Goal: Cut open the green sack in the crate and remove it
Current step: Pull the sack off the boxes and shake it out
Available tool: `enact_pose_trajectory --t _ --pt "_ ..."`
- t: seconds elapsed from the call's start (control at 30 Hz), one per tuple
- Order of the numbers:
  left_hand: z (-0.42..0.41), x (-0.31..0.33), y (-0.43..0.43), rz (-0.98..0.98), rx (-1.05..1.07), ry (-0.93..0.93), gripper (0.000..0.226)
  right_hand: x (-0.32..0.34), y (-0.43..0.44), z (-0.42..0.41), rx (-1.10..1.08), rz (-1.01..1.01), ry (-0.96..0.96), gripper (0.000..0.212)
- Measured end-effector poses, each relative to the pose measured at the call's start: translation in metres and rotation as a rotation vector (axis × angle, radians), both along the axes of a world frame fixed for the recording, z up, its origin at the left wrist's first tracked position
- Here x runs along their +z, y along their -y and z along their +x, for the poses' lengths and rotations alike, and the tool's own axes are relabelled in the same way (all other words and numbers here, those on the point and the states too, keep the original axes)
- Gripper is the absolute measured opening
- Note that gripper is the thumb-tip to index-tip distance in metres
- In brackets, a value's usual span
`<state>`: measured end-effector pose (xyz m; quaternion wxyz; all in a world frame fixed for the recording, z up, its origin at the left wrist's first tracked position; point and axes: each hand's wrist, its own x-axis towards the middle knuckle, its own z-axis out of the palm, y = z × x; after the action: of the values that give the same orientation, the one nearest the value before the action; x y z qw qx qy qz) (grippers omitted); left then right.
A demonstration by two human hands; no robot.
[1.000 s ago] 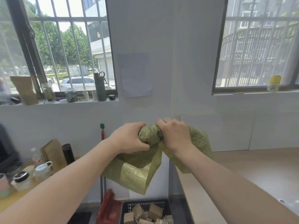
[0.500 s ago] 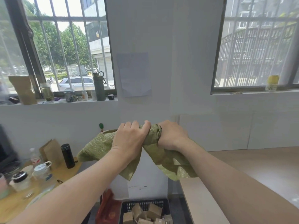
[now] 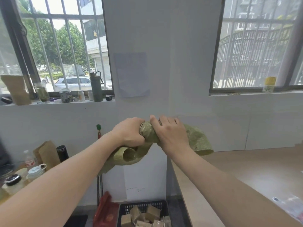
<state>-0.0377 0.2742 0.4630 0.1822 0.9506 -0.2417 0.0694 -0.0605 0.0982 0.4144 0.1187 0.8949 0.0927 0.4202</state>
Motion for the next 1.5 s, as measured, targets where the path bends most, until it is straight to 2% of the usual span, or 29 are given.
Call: enact_pose_trajectory --t 0.07,0.2,0.27,0.37,0.5,0.57,0.63,0.77,0.87,0.97,1.0,1.03,1.17,1.3,1.43,1.5 --pt "-0.001 0.001 0.000 -0.055 -0.080 -0.079 0.018 0.003 0.000 -0.001 -0.006 0.022 0.037 0.053" --pt "-0.010 -0.006 -0.002 -0.054 -0.094 -0.052 0.030 0.009 -0.003 -0.003 0.004 0.063 -0.026 0.037" --pt "-0.016 -0.010 -0.003 0.027 -0.079 0.029 0.046 0.012 -0.006 -0.003 -0.008 0.103 -0.139 0.031" --pt "-0.024 -0.017 -0.002 0.227 -0.035 0.248 0.069 0.017 -0.008 0.001 -0.025 0.204 -0.256 0.019" --pt "-0.035 -0.034 0.006 0.366 0.041 0.467 0.125 0.020 -0.009 0.010 -0.049 0.318 -0.373 0.015" --pt "-0.031 -0.043 0.006 0.428 0.094 0.525 0.136 0.024 -0.009 0.010 -0.069 0.342 -0.442 0.013" --pt "-0.022 -0.053 0.003 0.438 0.134 0.627 0.120 0.029 -0.011 0.006 -0.059 0.373 -0.542 0.010" --pt "-0.007 -0.059 -0.010 0.350 0.087 0.770 0.065 0.037 -0.012 -0.005 0.019 0.363 -0.741 0.015" --pt "-0.009 -0.052 -0.011 0.355 0.063 0.650 0.048 0.031 -0.010 -0.009 0.102 0.333 -0.769 0.039" --pt "-0.013 -0.039 -0.007 0.338 0.108 0.396 0.037 0.014 -0.012 -0.008 0.159 0.216 -0.668 0.076" --pt "-0.014 -0.035 -0.005 0.331 0.112 0.347 0.034 0.008 -0.013 -0.008 0.154 0.159 -0.634 0.080" --pt "-0.014 -0.032 -0.004 0.328 0.114 0.316 0.031 0.003 -0.013 -0.008 0.139 0.116 -0.597 0.075" --pt "-0.012 -0.038 -0.006 0.342 0.104 0.272 0.024 -0.009 -0.014 -0.009 0.113 0.041 -0.434 0.031" --pt "-0.009 -0.064 -0.015 0.335 0.072 0.324 0.027 -0.018 -0.016 -0.005 0.120 -0.023 -0.422 0.026" --pt "-0.014 -0.087 -0.028 0.402 0.128 0.362 0.049 -0.033 -0.024 -0.005 0.100 -0.033 -0.472 0.022" --pt "-0.020 -0.097 -0.038 0.410 0.157 0.356 0.052 -0.043 -0.033 -0.010 0.082 -0.006 -0.509 0.021"
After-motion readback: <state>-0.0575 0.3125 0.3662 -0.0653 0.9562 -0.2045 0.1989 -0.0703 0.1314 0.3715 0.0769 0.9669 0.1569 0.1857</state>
